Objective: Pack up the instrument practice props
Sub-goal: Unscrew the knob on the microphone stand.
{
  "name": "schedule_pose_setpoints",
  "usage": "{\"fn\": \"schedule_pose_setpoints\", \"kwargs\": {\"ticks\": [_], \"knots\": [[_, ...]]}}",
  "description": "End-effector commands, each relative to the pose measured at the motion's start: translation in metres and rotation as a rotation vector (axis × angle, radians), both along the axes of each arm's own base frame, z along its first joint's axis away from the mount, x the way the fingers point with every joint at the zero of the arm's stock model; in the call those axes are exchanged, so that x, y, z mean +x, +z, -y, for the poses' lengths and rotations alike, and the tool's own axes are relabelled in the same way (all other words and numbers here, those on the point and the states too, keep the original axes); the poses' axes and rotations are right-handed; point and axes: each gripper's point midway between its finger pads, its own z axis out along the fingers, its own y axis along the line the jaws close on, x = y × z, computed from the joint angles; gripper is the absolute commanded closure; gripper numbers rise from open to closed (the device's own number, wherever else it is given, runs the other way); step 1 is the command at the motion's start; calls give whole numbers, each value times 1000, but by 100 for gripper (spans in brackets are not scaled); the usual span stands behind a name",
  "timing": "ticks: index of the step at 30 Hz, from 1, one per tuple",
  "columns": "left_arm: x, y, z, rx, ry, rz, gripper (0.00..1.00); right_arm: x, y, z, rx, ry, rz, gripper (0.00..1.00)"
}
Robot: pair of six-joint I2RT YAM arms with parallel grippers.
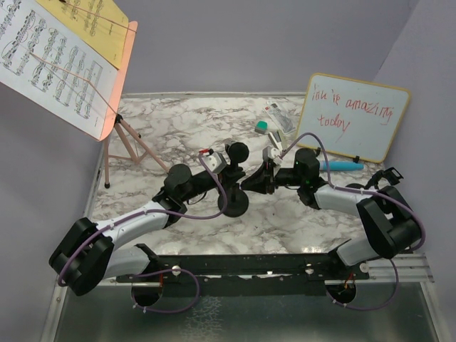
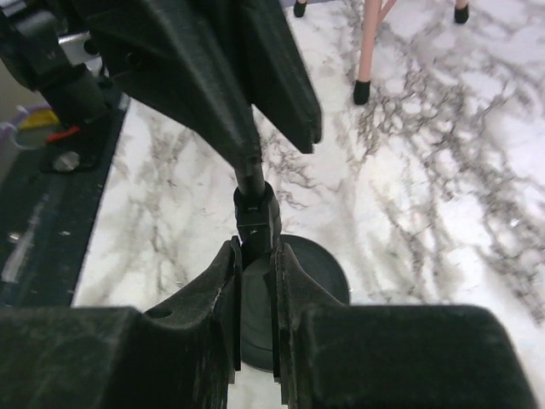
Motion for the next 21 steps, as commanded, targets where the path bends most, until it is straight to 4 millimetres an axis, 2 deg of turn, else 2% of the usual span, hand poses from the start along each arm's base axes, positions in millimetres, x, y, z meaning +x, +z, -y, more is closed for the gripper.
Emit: {"fn": "schedule_pose_setpoints", "kwargs": {"ticks": [1, 10, 18, 21], "knots": [[2, 15, -4, -56, 39, 20, 100, 6, -24, 1, -111, -17, 276, 100], [2, 12, -11, -45, 63, 40, 100, 22, -15, -1, -285, -66, 656, 100], [10, 10, -19, -64, 91, 18, 100, 23, -12, -7, -527, -147, 1020, 100], [11, 11, -22, -88, 88, 10, 100, 26, -5, -6, -587, -217, 1183, 100]]}}
